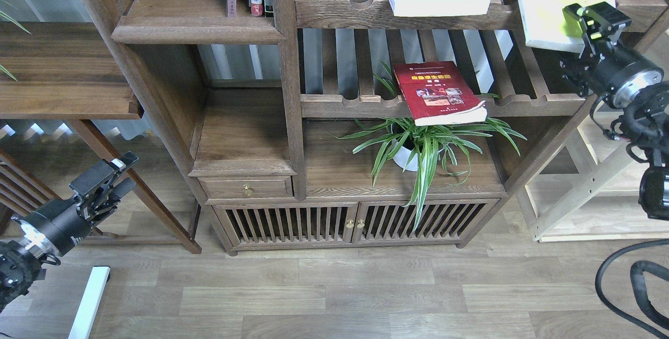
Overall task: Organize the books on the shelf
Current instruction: 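Grasp the yellow book with the right gripper and pull it out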
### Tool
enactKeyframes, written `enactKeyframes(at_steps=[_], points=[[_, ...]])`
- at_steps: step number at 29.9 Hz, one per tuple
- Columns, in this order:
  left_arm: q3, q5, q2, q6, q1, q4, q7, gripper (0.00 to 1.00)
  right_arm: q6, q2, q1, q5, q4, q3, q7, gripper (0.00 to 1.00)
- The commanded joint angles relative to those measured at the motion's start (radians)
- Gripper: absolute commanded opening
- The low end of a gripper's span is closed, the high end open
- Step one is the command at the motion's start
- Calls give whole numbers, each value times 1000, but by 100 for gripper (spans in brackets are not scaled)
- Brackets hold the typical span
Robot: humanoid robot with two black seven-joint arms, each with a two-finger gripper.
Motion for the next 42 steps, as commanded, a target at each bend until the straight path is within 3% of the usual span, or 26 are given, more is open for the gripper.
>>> enactKeyframes(at_steps=[1, 6, 11, 23, 31, 42], points=[[1, 0, 0, 0, 1, 0, 0, 99, 14, 9, 27, -1, -2, 1, 7, 93], [3, 0, 0, 0, 0, 0, 0, 99, 16, 12, 46, -1, -2, 0, 6, 90], [3, 0, 2, 0, 1, 0, 0, 99, 19, 12, 46, 1, -2, 14, 6, 77], [3, 0, 2, 0, 1, 0, 0, 99, 143, 21, 20, 11, 2, 57, 4, 25], [3, 0, 2, 0, 1, 0, 0, 99, 146, 31, -35, 38, 27, 57, 4, 16], [3, 0, -1, 0, -9, 11, 0, 99, 206, 29, -140, 96, 79, 92, -1, 14]])
